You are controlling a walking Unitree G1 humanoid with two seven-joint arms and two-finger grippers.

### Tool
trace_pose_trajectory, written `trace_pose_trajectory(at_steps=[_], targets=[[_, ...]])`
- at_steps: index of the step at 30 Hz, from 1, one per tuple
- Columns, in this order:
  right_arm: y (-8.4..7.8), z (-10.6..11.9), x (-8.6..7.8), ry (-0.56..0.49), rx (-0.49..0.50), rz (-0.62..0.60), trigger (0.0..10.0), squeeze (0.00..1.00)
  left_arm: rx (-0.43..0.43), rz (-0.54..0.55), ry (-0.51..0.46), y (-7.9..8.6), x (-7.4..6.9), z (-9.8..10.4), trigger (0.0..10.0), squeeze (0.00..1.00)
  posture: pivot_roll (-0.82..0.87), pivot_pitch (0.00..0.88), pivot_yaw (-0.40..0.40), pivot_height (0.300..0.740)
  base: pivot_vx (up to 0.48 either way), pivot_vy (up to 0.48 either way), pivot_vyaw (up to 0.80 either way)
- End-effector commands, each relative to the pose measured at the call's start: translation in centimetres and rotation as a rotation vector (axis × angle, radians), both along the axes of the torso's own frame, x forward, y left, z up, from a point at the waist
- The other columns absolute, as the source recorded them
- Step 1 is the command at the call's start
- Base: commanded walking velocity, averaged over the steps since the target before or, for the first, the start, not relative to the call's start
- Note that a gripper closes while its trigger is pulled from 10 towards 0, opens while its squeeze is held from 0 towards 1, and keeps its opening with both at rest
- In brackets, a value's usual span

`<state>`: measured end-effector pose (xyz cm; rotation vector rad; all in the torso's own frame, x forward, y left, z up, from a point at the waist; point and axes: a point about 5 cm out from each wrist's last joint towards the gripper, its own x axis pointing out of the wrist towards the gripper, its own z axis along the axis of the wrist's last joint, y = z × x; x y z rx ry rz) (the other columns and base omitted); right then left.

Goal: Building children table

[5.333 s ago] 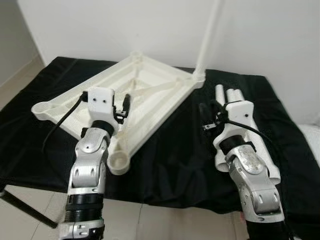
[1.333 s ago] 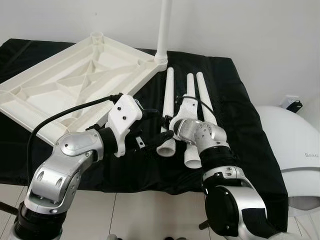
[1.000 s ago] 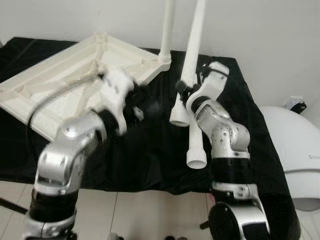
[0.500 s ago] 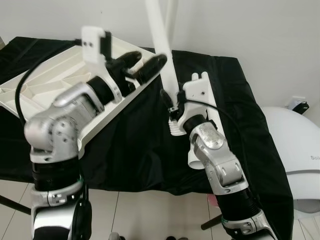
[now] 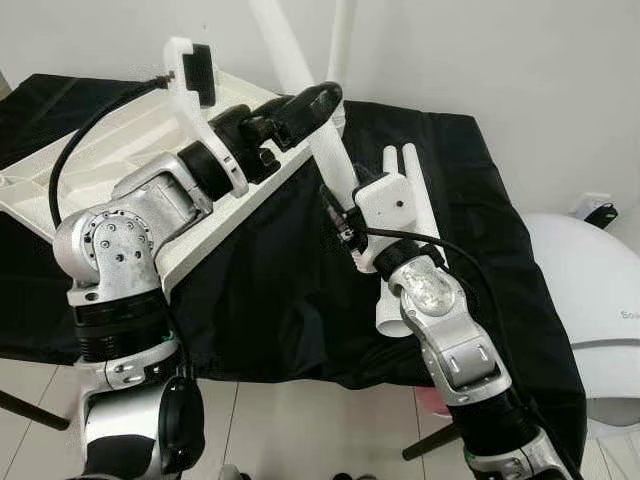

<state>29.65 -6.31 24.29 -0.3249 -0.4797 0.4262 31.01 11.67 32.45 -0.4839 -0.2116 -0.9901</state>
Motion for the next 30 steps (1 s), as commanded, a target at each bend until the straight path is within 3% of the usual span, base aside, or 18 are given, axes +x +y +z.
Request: trace_pose_trajectory(at_steps=[1, 3, 10, 25, 30], targets=[[1.5, 1.3, -1.6, -0.124, -0.005, 0.092, 10.0, 0.0, 0.007, 0.112, 0.113, 0.2, 1.0, -0.5, 10.0, 0.0, 0.0, 0.128, -0.002, 0.74, 0.0, 0.0, 0.0], [0.9, 1.6, -1.3, -0.151, -0.001, 0.028, 10.0, 0.0, 0.008, 0.138, 0.127, 0.7, 1.1, -0.7, 10.0, 0.0, 0.0, 0.128, -0.003, 0.74, 0.0, 0.0, 0.0], [0.1, 1.7, -0.9, -0.144, 0.02, -0.012, 10.0, 0.0, 0.029, 0.17, 0.117, 1.9, 0.5, -0.8, 10.0, 0.0, 0.01, 0.125, -0.003, 0.74, 0.0, 0.0, 0.0], [0.2, 2.3, -0.8, -0.162, 0.045, -0.002, 10.0, 0.0, 0.063, 0.203, 0.117, 2.3, 0.3, -1.4, 10.0, 0.0, 0.01, 0.12, -0.009, 0.74, 0.0, 0.0, 0.0], [1.2, 1.5, -1.2, -0.105, 0.031, 0.077, 10.0, 0.0, -0.002, 0.067, -0.004, 0.8, -1.0, 0.1, 10.0, 0.0, 0.01, 0.117, -0.005, 0.74, 0.0, 0.0, 0.0]])
